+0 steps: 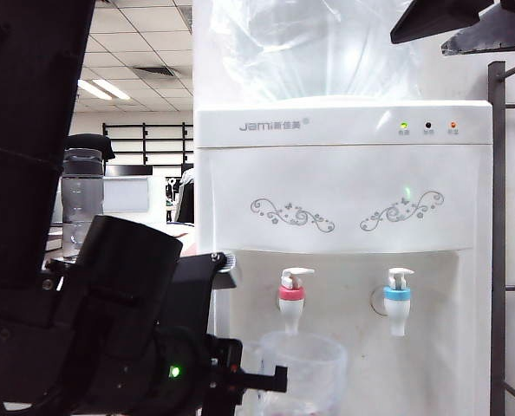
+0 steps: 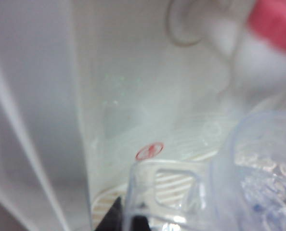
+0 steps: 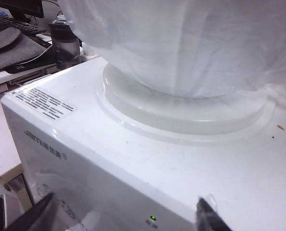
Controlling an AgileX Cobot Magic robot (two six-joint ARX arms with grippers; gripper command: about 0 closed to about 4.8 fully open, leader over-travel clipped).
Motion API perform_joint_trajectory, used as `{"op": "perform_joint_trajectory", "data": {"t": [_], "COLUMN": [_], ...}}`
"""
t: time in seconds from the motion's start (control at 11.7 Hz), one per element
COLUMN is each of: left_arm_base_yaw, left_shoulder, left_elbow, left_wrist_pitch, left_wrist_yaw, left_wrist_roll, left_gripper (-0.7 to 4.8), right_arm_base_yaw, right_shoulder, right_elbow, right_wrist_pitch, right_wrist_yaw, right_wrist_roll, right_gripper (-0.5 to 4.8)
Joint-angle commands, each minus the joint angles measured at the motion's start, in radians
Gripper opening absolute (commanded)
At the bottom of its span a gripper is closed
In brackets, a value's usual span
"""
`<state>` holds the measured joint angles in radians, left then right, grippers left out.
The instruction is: Pick up the plastic mug from the left desk, go to the hot water outlet of the water dispenser, press the vertical switch to get some water, then put the mug back on the desk.
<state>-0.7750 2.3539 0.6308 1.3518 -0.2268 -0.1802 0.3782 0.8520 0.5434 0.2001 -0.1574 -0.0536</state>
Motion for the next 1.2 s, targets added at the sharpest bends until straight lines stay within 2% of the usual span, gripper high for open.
{"op": "perform_joint_trajectory", "data": {"t": [0.09, 0.34, 0.77, 1.2], "left_arm_base_yaw": [0.003, 0.003, 0.028, 0.034], "left_shoulder": [-0.009, -0.009, -0.009, -0.009], "left_elbow": [0.004, 0.005, 0.034, 0.125], "left_wrist_pitch": [-0.023, -0.076, -0.061, -0.026], "left_wrist_yaw": [-0.014, -0.011, -0.012, -0.013], "left_wrist_roll": [-0.011, -0.011, -0.011, -0.011], "left_gripper": [-0.05, -0.05, -0.05, -0.05], "right_arm_base_yaw": [0.001, 0.001, 0.001, 0.001], "right_shoulder": [-0.002, -0.002, -0.002, -0.002], "right_elbow": [0.004, 0.004, 0.004, 0.004], "right_wrist_pitch": [0.013, 0.013, 0.013, 0.013], "right_wrist_yaw": [0.0, 0.0, 0.0, 0.0], "right_wrist_roll": [-0.003, -0.003, -0.003, -0.003], "right_gripper": [3.73, 3.73, 3.73, 3.73]}}
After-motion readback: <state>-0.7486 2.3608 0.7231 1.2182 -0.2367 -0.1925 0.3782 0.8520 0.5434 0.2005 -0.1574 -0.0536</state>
